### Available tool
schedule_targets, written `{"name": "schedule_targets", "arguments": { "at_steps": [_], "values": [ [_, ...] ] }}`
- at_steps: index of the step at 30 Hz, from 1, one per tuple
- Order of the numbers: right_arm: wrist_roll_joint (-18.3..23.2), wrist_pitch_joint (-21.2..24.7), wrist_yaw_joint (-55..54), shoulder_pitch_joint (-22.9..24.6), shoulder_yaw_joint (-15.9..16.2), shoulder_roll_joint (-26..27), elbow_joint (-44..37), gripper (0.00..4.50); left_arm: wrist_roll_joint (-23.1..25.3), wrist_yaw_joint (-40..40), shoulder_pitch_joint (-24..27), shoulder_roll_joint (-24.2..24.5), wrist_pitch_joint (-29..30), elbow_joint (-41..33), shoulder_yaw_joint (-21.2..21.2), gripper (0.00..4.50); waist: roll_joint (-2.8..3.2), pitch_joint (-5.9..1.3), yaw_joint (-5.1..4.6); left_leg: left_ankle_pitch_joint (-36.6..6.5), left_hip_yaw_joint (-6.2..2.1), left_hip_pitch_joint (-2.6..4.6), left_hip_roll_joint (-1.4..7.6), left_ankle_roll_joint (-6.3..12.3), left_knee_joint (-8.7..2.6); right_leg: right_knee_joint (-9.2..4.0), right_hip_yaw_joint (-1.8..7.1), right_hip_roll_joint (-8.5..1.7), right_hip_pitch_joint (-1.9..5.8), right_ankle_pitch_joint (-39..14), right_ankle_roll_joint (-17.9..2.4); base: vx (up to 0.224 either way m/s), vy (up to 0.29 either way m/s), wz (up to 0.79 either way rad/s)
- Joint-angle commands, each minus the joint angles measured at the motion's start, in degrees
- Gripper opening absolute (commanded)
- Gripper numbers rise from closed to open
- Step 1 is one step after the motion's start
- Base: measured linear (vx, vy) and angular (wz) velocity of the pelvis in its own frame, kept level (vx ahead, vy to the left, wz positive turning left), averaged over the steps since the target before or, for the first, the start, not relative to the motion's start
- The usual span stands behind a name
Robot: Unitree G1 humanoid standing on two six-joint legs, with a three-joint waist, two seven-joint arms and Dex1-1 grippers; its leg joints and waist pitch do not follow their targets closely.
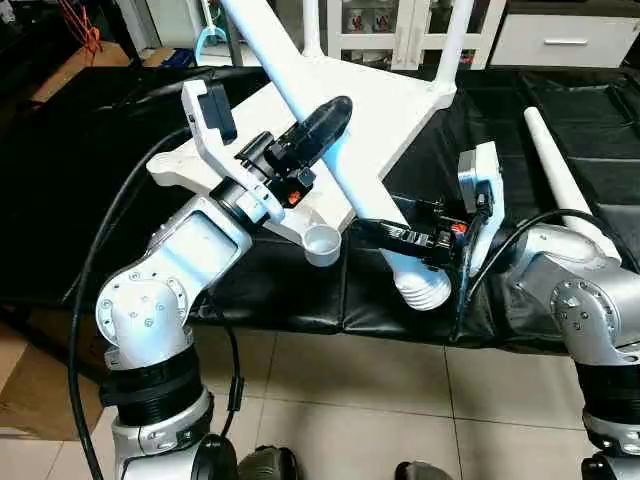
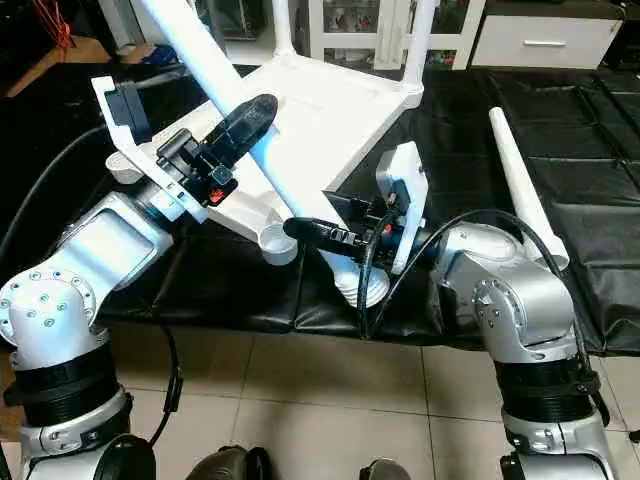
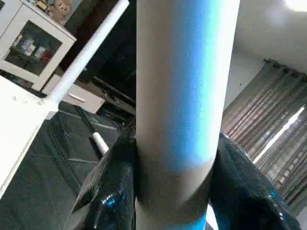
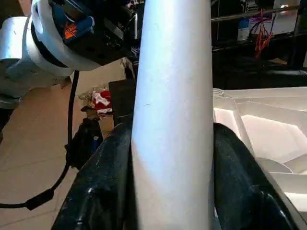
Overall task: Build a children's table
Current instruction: Pick table leg
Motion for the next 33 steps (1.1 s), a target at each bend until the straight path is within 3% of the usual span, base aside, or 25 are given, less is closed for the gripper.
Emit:
{"name": "schedule_targets", "arguments": {
  "at_steps": [1, 9, 11, 14, 16, 22, 26, 30, 33],
  "values": [
    [0.23, -1.87, -1.80, -1.10, -1.10, 0.84, 0.27, 2.39, 0.37, 1.62, -0.10, 1.16, -1.15, 0.87, 0.72, 1.77, -1.07, -6.21, 0.19, -10.59, -1.26, 2.16, 1.77, 2.63, -3.73, -3.97, 0.95, -1.77, 2.32, -12.29, -11.15, 0.000, 0.000, 0.00],
    [2.07, -0.56, -1.98, -1.30, -2.18, 1.59, 0.77, 2.89, 1.00, 0.63, -0.18, 2.33, -1.72, 1.51, 0.24, 1.74, -0.80, -6.29, 0.09, -11.74, -1.33, 2.32, 1.76, 2.02, -3.86, -4.05, 0.85, -1.63, 2.22, -12.76, -10.40, 0.000, 0.000, 0.00],
    [4.51, 0.89, -0.74, -0.82, -3.04, 1.46, -0.25, 3.09, 0.61, -1.71, 0.02, 3.52, -1.28, 1.76, -0.35, 1.74, -0.88, -6.33, 0.12, -11.71, -1.28, 2.32, 1.73, 2.19, -3.85, -4.07, 0.88, -1.65, 2.19, -12.34, -10.55, 0.000, 0.000, 0.00],
    [9.43, 3.64, 1.12, -0.96, -5.68, 1.04, -1.33, 3.30, 0.52, -6.12, 0.44, 6.30, -0.54, 1.83, -2.01, 1.74, -0.89, -6.30, 0.11, -11.83, -1.35, 2.30, 1.65, 2.73, -3.93, -4.03, 0.86, -1.65, 2.20, -13.13, -10.35, 0.000, 0.000, 0.00],
    [15.78, 7.35, 2.17, -2.35, -9.70, 0.56, -0.62, 3.46, -0.29, -10.05, 0.45, 8.54, -0.20, 2.36, -3.17, 1.74, -0.81, -6.21, 0.15, -11.89, -1.32, 2.46, 1.69, 2.72, -3.97, -4.05, 0.88, -1.63, 2.05, -13.67, -10.44, 0.000, 0.000, 0.00],
    [21.05, 10.27, 3.57, -5.80, -15.47, -2.22, 5.99, 4.02, -0.49, -17.03, -1.16, 11.72, -0.45, 4.91, -4.87, 1.74, -0.73, -6.06, 0.15, -12.76, -1.14, 2.65, 1.52, 1.39, -4.03, -4.28, 0.83, -1.65, 1.89, -14.92, -10.57, 0.000, 0.000, 0.00],
    [19.17, 10.72, 6.11, -5.28, -13.89, -4.54, 6.91, 4.21, -1.21, -20.33, -1.48, 12.59, -0.39, 4.93, -5.83, 1.74, -0.86, -6.02, 0.11, -13.05, -1.23, 2.44, 1.58, 0.63, -4.20, -4.19, 0.84, -1.80, 2.18, -15.26, -10.56, 0.000, 0.000, 0.00],
    [15.43, 12.84, 12.18, -2.09, -7.05, -10.20, 5.19, 4.44, -3.98, -28.76, -2.05, 14.20, 0.01, 4.01, -7.86, 1.74, -1.10, -5.94, 0.28, -12.56, -1.13, 2.52, 1.66, 0.90, -4.17, -4.19, 1.02, -1.89, 2.22, -14.77, -11.12, 0.000, 0.000, 0.00],
    [15.05, 13.08, 13.11, -1.90, -5.57, -11.21, 5.17, 4.50, -4.79, -30.86, -2.59, 14.74, 0.27, 3.94, -8.44, 1.74, -1.18, -5.85, 0.16, -12.57, -1.12, 2.37, 1.66, 1.63, -4.15, -4.06, 1.04, -1.96, 2.19, -15.07, -11.75, 0.000, 0.000, 0.00]
  ]
}}
